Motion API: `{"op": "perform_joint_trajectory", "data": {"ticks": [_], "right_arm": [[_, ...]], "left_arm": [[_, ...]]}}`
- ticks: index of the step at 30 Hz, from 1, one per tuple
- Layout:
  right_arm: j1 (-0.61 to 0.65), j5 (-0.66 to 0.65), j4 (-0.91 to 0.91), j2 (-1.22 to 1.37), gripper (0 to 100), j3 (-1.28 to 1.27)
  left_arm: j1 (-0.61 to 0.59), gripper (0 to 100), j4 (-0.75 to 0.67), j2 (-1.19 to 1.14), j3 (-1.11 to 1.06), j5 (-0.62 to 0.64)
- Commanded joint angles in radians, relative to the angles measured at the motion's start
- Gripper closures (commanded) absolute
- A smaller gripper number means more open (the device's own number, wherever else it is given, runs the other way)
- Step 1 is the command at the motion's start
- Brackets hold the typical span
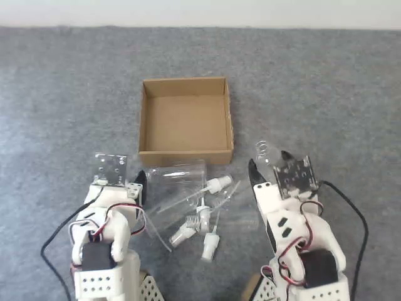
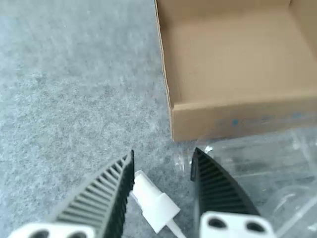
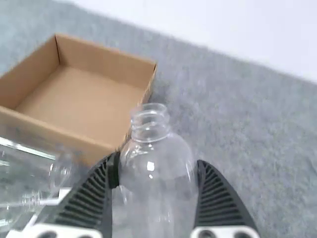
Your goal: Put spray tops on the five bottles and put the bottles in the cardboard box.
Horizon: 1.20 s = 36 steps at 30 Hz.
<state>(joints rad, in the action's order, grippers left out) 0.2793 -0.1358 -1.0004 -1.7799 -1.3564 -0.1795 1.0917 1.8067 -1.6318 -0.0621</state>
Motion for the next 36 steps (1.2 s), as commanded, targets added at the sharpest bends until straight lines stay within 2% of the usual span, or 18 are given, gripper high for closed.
{"op": "perform_joint_trajectory", "data": {"ticks": [1,20,25,30,36], "right_arm": [[0.001,0.009,0.018,-0.038,95.8,-0.003],[-0.002,0.009,0.018,-0.036,95.8,-0.008],[-0.088,0.057,0.024,-0.036,95.8,-0.006],[-0.159,0.092,0.05,-0.036,95.8,-0.008],[-0.17,0.089,0.05,-0.036,95.8,-0.008]], "left_arm": [[-0.005,82,0.0,0.015,0.128,-0.006],[0.005,82,0.002,0.006,0.291,-0.229],[0.008,82,0.012,-0.008,0.331,-0.293],[0.04,82,0.084,-0.19,0.469,-0.341],[0.17,82,0.252,-0.466,0.647,-0.384]]}}
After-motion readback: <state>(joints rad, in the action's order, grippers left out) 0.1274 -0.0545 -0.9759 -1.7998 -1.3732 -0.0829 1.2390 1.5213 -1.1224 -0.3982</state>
